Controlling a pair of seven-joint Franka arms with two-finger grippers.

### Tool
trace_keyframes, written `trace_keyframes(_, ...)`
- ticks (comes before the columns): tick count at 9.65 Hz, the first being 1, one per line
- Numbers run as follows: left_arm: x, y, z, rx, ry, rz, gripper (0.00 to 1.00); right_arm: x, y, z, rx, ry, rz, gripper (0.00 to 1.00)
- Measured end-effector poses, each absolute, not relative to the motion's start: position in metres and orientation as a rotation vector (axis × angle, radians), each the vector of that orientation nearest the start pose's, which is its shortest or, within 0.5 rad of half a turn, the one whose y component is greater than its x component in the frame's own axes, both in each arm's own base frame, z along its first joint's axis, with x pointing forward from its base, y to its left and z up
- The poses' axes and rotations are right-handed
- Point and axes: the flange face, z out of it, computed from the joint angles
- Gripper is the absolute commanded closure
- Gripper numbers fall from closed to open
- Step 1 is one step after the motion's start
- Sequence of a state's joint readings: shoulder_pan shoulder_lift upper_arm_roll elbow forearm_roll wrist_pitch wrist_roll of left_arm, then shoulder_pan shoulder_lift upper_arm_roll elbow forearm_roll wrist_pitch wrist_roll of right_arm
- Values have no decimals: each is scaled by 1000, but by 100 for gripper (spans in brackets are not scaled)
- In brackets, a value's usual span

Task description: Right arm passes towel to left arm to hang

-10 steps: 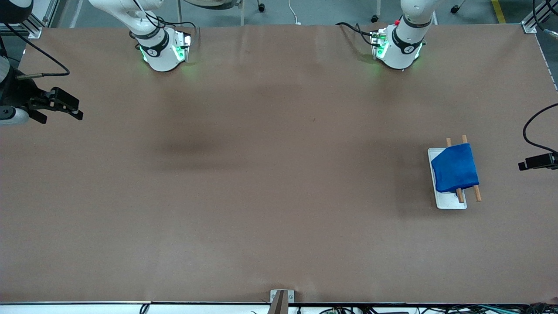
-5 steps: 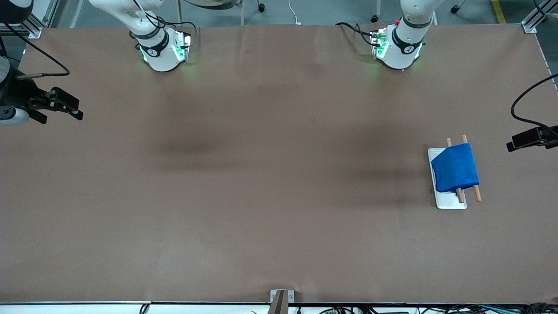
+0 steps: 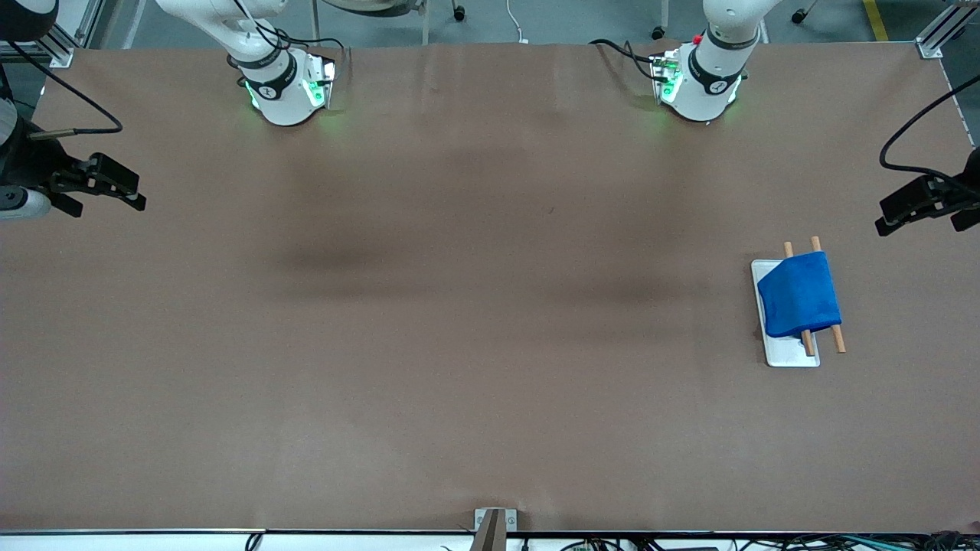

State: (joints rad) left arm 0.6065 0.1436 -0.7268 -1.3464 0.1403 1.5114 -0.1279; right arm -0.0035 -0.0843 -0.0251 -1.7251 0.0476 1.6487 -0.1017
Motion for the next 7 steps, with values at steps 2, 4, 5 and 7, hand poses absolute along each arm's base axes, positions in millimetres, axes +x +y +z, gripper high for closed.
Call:
trace_keyframes(2,574,-43,671,-3081,-10,-104,0,533,-11,604,-3091,-106,-17,1)
trace_keyframes(4,559,-48,679,-3084,-28,-63,0,533,-12,604,-3091,-105,-16,1)
trace_keyframes(5,552,-48,680,-3085,-40,-50,0,533,-12,604,-3091,-104,-16,1)
trace_keyframes(7,537,-50,677,-3110,-51,-17,0,533,-12,604,-3091,-103,-15,1)
